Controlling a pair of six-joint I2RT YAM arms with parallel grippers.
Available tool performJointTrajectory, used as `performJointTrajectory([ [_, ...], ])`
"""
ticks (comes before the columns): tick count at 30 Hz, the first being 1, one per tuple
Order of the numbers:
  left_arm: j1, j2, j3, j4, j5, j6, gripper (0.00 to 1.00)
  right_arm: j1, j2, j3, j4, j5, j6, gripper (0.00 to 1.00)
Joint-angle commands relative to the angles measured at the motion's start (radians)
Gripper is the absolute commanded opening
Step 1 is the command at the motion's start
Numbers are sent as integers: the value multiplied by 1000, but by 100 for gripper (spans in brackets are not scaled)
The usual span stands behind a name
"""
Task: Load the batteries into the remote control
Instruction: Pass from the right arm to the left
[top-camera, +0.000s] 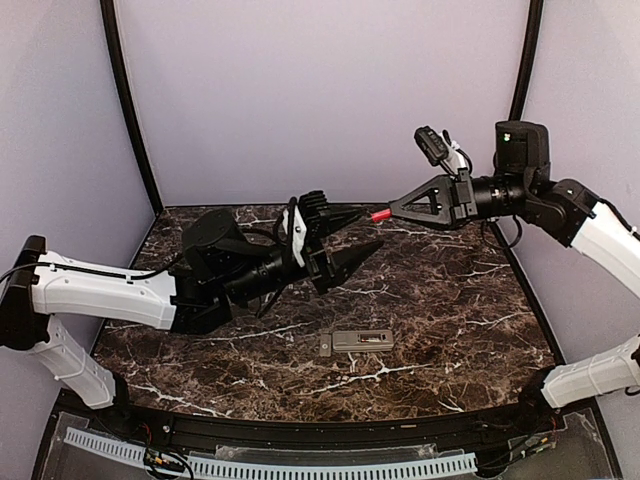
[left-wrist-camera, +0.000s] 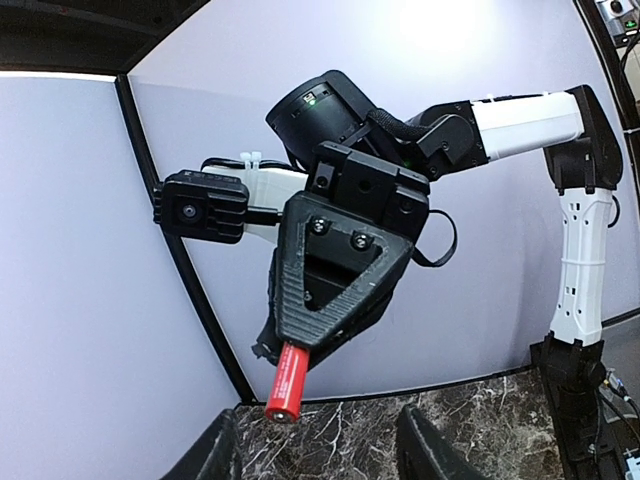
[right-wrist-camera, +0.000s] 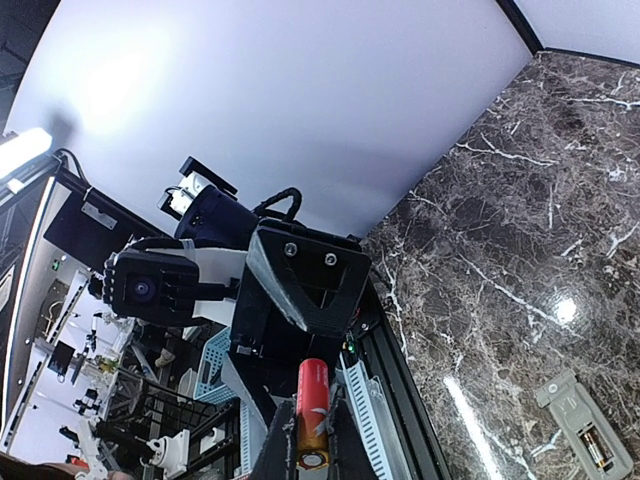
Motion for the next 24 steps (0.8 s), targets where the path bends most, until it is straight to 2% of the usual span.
performJointTrajectory([
  [1,2,34,64,58,7,10,49,6,-16,-15,57,-23,8,0],
  [14,1,40,109,-44,-29,33,20,9,-27,-32,56,-13,3,0],
  [24,1,41,128,-90,-48,35,20,9,-32,-38,60,-14,-1,0],
])
